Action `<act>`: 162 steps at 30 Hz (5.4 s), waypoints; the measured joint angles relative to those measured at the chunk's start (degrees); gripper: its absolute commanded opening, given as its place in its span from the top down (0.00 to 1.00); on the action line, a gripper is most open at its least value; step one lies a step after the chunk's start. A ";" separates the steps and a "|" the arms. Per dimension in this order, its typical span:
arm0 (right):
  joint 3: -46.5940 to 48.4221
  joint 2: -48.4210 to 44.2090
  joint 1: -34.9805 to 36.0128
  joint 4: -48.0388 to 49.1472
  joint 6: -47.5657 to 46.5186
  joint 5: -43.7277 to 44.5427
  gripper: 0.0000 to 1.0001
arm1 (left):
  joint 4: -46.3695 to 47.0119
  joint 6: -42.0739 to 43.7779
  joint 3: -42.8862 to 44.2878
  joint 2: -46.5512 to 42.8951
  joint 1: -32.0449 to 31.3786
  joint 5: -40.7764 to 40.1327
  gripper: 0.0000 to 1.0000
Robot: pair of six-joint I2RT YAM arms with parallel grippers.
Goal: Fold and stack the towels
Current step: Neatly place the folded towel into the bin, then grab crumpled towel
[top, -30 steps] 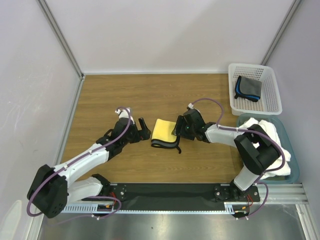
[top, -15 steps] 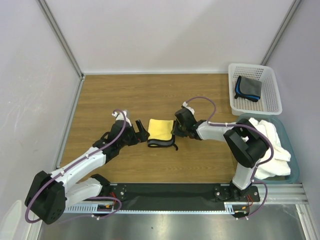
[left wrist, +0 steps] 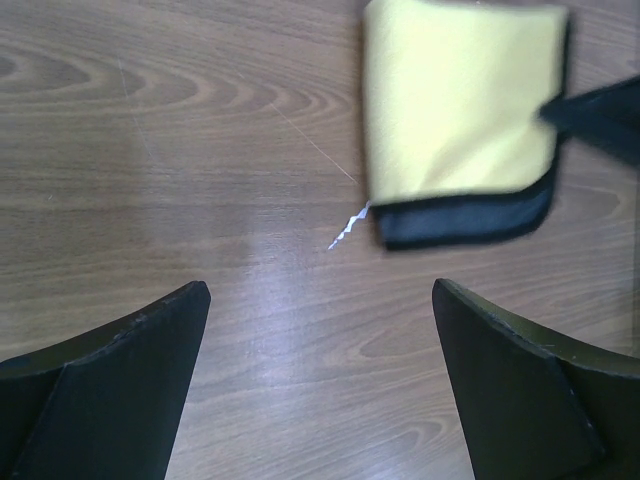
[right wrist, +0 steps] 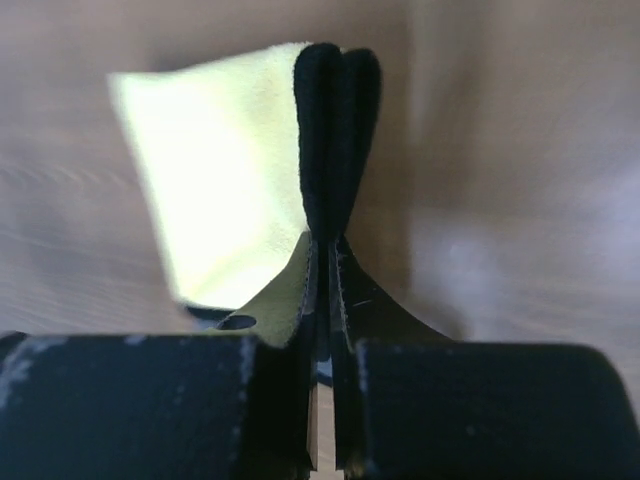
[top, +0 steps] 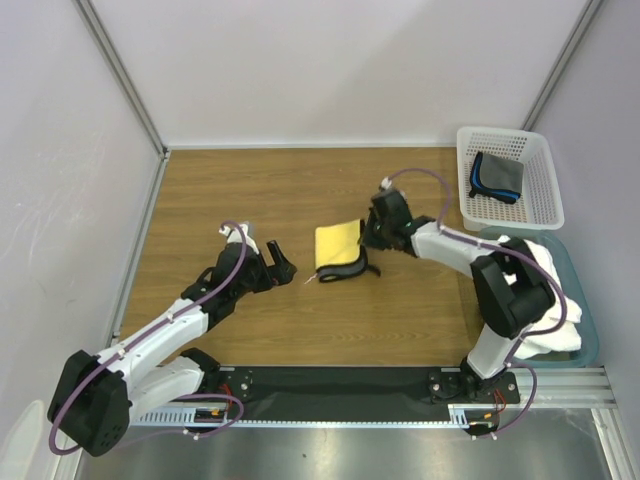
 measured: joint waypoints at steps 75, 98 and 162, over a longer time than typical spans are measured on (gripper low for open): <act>68.26 27.98 -52.00 -36.28 -51.80 -26.67 1.00 | -5.09 -1.03 15.43 25.27 3.98 -1.07 0.04; 67.93 32.20 -52.00 -30.51 -50.12 -13.73 0.43 | -5.16 -1.01 15.43 25.64 4.00 -1.07 0.04; -31.74 -71.76 -46.12 -11.39 -6.62 -5.11 0.00 | -17.92 11.08 20.74 -17.68 4.11 -8.85 0.00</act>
